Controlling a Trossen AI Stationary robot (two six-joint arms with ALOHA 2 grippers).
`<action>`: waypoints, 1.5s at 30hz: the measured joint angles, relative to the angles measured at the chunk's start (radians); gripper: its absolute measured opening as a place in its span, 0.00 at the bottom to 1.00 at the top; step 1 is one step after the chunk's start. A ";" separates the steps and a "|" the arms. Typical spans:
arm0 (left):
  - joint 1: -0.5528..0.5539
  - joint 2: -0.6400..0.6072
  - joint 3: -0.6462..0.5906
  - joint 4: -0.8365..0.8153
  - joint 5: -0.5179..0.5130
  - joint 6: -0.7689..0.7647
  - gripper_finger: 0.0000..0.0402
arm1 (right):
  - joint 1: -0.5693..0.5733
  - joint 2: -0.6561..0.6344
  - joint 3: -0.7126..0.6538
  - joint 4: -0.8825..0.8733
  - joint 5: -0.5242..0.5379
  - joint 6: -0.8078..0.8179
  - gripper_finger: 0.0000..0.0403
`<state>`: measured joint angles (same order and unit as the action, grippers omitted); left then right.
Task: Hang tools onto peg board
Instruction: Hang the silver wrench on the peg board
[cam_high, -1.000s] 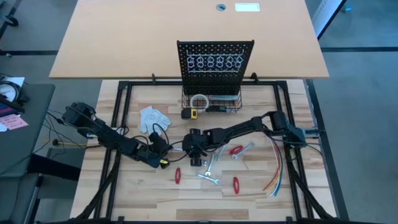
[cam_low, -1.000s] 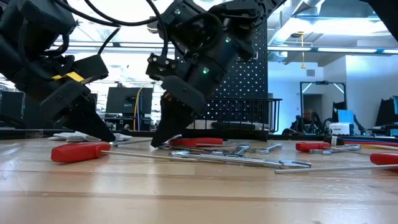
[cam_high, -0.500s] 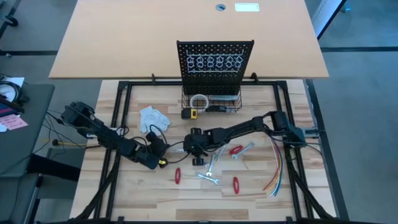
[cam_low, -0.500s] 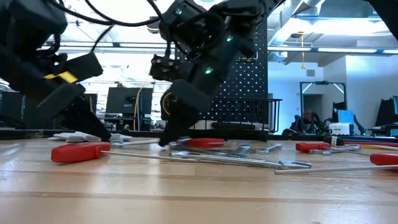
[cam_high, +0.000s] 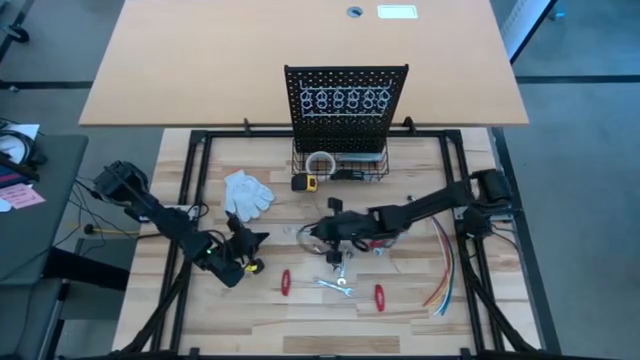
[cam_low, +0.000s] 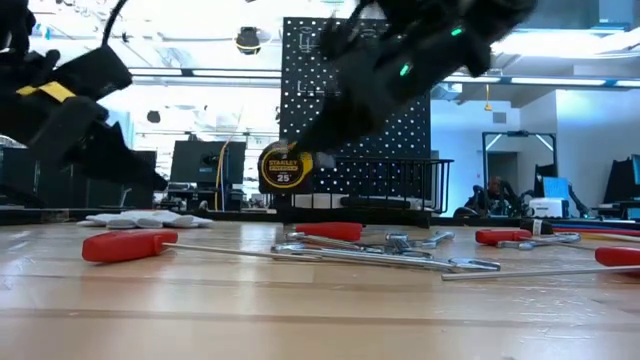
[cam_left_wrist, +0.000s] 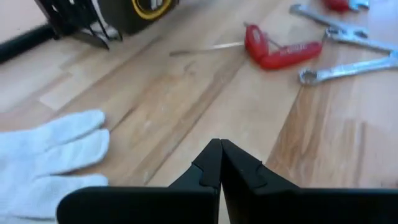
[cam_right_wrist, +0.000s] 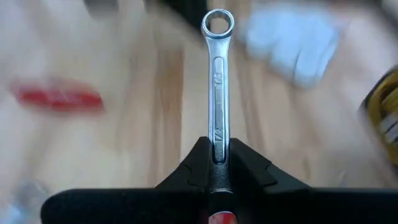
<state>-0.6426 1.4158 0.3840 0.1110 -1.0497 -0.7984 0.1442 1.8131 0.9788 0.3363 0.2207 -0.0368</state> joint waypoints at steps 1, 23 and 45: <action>-0.003 0.000 0.000 0.033 -0.016 0.029 0.00 | 0.008 -0.024 -0.044 0.081 0.000 -0.016 0.10; 0.195 0.388 0.220 1.284 0.639 1.318 0.32 | 0.056 -0.141 -0.347 0.980 -0.725 -0.019 0.10; 0.214 0.384 0.662 0.689 0.748 1.468 0.50 | 0.059 -0.142 -0.348 0.982 -0.850 -0.014 0.11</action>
<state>-0.4288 1.8000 1.0462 0.7999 -0.3021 0.6695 0.2031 1.6711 0.6312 1.3183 -0.6295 -0.0505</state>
